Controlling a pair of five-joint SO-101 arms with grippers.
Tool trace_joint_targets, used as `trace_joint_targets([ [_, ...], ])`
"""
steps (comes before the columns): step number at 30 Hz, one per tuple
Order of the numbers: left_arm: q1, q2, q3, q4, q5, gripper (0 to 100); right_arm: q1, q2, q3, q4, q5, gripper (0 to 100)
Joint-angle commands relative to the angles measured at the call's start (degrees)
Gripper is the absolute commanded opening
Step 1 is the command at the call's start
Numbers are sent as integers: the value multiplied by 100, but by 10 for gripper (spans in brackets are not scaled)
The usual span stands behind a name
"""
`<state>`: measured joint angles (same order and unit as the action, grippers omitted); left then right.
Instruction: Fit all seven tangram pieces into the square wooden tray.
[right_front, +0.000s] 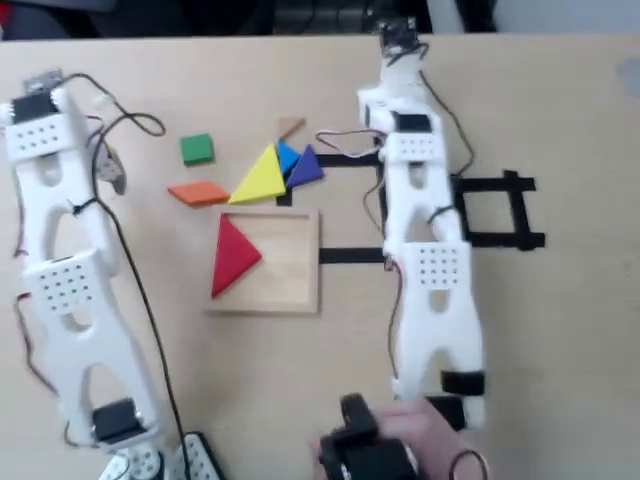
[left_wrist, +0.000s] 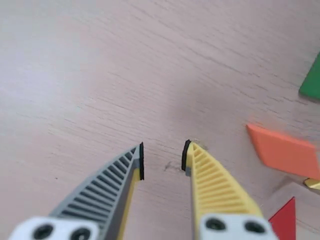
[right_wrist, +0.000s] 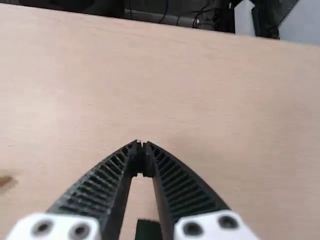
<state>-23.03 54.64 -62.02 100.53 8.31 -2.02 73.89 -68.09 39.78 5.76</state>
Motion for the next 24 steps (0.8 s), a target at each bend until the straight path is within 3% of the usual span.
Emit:
trace_joint_targets([
  [1,215,-299,-22,26,97,158,-88,1051,-2659,105,-53,11],
  [8,312,-290,-22,9,97,158,-105,1209,-2536,-97,-149,11],
  [13,804,-325,-92,-273,44,159,-105,1182,-2510,62,-413,11],
  [16,1130,-290,-48,-1160,-343,159,-97,1279,-2501,97,-193,11],
  [18,1244,-132,66,-2189,-571,159,-88,1385,-2510,70,18,11],
  [24,1798,738,-57,-4712,-624,159,-79,1481,-2527,97,53,11],
])
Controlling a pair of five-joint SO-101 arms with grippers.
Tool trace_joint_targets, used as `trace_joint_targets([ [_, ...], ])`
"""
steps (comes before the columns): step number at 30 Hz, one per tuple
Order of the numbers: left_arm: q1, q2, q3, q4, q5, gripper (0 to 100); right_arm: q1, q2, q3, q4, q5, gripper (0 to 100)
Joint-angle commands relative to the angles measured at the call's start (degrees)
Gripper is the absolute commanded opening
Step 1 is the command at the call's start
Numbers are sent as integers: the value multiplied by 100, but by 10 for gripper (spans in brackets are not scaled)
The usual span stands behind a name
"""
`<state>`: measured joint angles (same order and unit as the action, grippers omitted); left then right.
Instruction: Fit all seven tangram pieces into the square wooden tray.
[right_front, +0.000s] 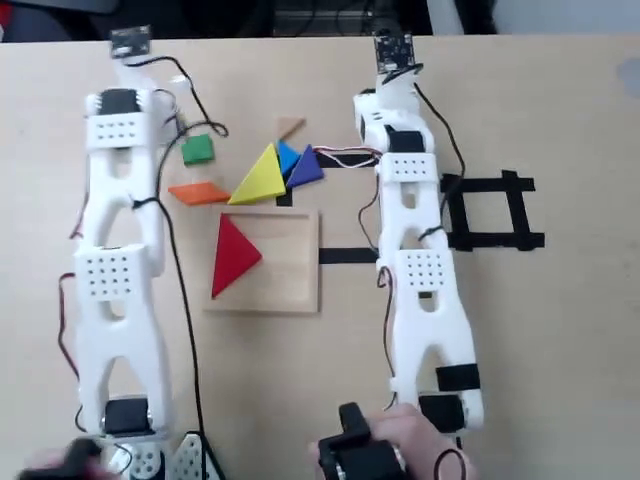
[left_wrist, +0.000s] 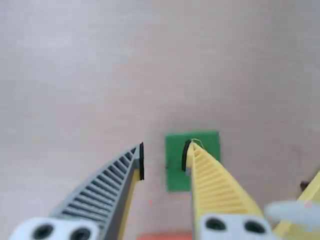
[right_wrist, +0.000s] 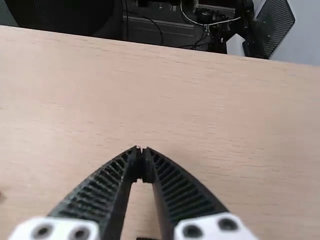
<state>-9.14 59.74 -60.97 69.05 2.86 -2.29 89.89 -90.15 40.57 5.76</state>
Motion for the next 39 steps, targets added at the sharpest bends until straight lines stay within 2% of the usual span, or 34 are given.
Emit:
trace_joint_targets([
  [1,523,325,-215,-1688,-70,159,-35,-119,-338,18,53,11],
  [11,1429,1002,-1587,-1582,-53,160,264,-84,-347,141,44,11],
  [16,1543,1345,-2018,-1785,-149,162,378,-110,-347,237,44,11],
  [20,1596,1714,-2009,-2242,-879,159,404,-127,-356,413,44,11],
  [28,1569,1829,-2097,-2242,-897,159,211,-127,-356,378,44,11],
  [35,1130,1908,-3284,-1187,-888,159,-79,-127,-338,123,53,11],
  [39,760,1908,-3442,-870,-888,159,-79,-92,-295,-264,53,11],
])
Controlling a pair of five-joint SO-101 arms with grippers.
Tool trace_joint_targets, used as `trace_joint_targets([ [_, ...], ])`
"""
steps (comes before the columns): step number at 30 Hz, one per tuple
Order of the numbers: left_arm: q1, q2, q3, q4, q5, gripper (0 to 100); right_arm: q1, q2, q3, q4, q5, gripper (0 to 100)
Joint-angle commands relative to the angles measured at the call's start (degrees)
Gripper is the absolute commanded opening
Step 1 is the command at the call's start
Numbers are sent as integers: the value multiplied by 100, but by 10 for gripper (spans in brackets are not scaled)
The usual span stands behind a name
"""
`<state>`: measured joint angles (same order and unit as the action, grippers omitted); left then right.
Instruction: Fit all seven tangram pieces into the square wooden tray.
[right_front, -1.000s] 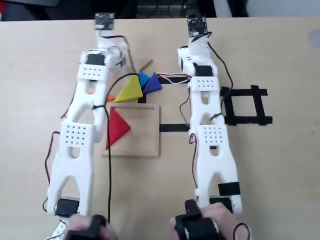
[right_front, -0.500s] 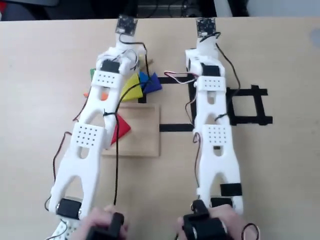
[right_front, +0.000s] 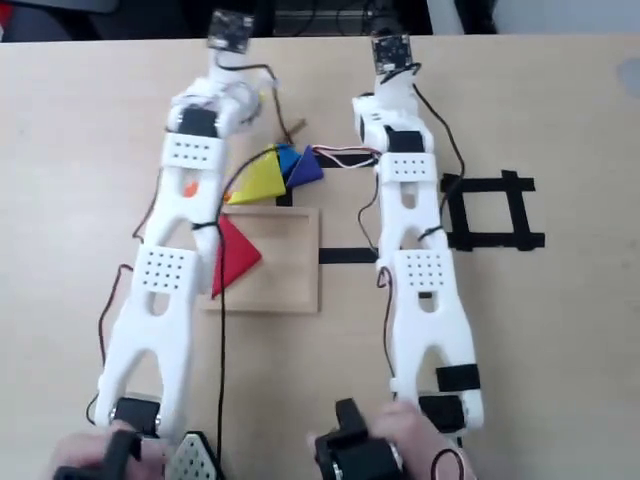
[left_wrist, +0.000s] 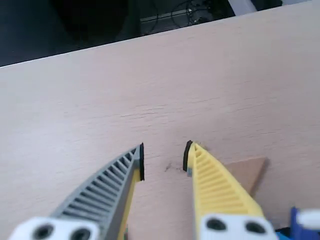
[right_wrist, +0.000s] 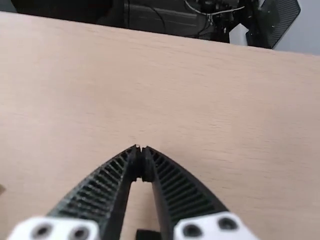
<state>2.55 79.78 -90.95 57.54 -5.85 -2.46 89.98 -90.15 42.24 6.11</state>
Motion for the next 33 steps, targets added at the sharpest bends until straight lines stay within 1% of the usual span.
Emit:
trace_joint_targets([
  [1,-444,-97,-444,343,-18,159,-62,-92,-286,-580,18,11],
  [7,-303,-97,-444,782,-18,159,-62,-136,-92,-730,9,11],
  [10,-224,-97,-444,800,-18,159,-70,-136,-92,-730,0,11],
  [14,-215,-97,-444,774,-26,159,-70,-136,-92,-721,-325,11],
  [19,-277,-97,-426,809,-62,159,-53,-136,-101,-721,-334,11],
  [21,-505,-97,-426,949,-53,159,-35,-127,-110,-721,-149,11],
  [22,-673,-123,-444,1169,-44,159,53,-136,-119,-721,-35,11],
  [25,-1235,-185,-453,1741,-26,159,501,-163,-470,-633,-132,11],
  [27,-1622,-281,-453,1952,-26,159,844,-277,-585,-237,-404,11],
  [29,-2009,-308,-453,2242,-26,159,1134,-453,-549,264,-492,11],
  [31,-2378,-343,-453,2681,-26,159,1415,-567,-541,835,-519,11],
  [33,-2668,-360,-453,3191,-18,159,1582,-576,-541,1196,-519,11],
])
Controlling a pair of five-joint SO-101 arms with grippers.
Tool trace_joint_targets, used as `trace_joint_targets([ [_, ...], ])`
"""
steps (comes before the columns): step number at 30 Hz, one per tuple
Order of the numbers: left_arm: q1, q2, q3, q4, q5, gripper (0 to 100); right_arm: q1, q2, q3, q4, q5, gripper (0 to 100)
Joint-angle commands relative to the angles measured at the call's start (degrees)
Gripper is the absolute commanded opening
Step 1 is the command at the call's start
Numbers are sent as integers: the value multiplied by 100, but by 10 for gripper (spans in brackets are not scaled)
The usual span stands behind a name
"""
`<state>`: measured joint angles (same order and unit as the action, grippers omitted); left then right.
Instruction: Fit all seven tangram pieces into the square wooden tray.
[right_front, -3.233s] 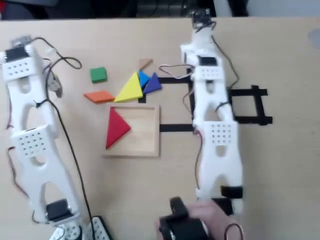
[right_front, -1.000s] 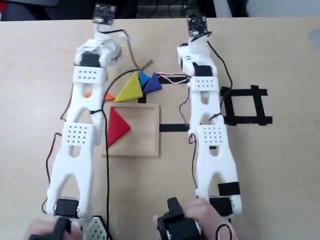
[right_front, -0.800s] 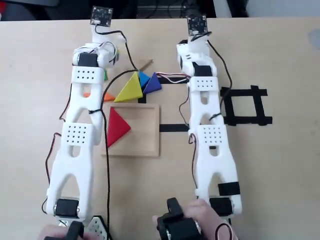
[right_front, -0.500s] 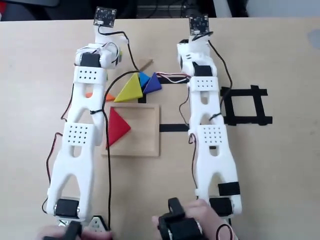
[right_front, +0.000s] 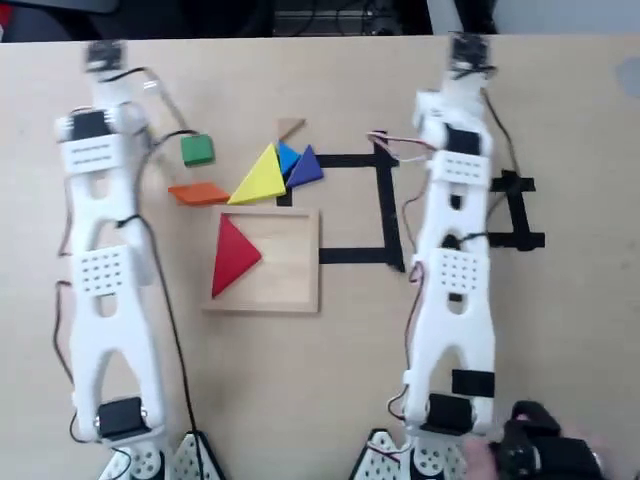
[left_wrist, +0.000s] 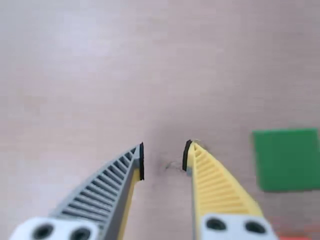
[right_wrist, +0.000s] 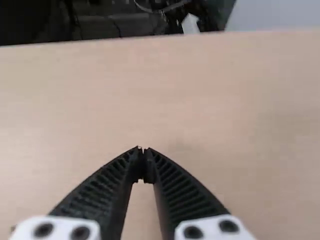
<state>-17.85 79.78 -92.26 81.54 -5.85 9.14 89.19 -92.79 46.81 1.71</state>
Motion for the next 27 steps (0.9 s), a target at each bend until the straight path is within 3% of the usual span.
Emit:
trace_joint_targets([
  [1,-708,-360,-321,1090,-18,159,448,-488,-268,826,-79,11],
  [4,-734,-308,-286,1925,-18,159,352,-391,-268,853,-79,11],
  [9,-699,18,-268,1899,703,130,290,-295,-286,879,-70,11],
  [14,-655,9,-330,1864,659,128,624,-286,-286,932,-70,11],
  [18,-585,-105,-330,1873,659,128,949,-435,-286,1565,-316,11],
  [27,-479,-105,-330,1741,659,127,1037,-593,-286,2127,-712,11],
])
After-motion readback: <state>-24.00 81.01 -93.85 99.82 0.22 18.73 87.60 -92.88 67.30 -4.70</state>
